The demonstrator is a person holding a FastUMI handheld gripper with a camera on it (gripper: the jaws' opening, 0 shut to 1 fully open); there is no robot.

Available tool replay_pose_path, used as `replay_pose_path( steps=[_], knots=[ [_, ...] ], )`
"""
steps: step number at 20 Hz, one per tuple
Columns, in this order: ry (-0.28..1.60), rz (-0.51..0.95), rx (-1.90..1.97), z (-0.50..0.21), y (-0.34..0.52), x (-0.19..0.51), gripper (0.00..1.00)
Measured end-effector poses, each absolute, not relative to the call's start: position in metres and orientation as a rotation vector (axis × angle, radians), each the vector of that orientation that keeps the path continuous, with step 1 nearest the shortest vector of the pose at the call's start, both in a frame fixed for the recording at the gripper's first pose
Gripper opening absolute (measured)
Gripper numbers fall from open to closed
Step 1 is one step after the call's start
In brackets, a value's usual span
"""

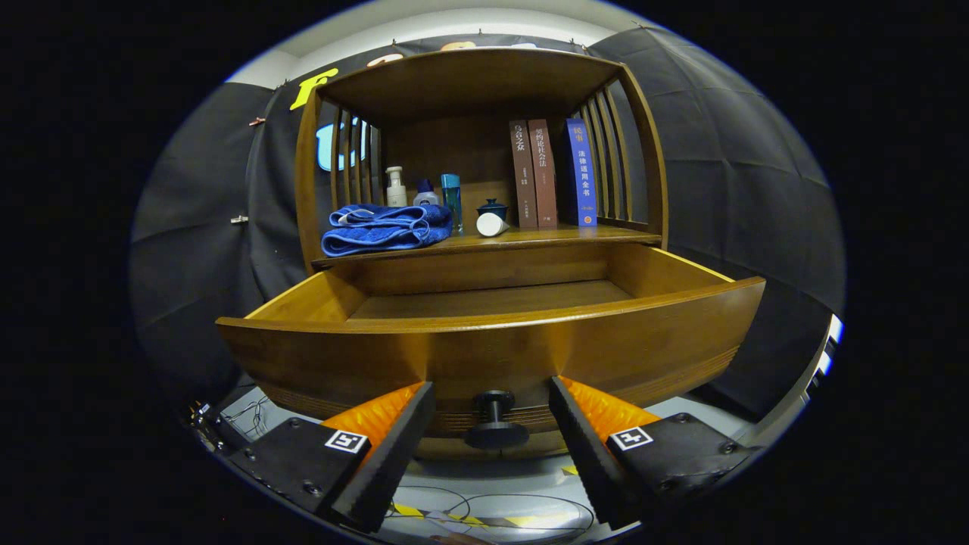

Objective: Pull open the drawer, take out the items inside it, and place them on the countertop above the cabinet.

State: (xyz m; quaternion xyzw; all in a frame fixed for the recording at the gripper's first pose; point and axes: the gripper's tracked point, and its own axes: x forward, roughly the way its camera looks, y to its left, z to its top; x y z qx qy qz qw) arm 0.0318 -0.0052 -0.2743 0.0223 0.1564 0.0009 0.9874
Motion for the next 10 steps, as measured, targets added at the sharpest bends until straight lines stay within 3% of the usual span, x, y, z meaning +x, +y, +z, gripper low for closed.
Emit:
replay_pose_path(
  steps=[10],
  knots=[
    [0.277,0.011,0.056,-0.268,-0.004,0.129,1.00]
  ],
)
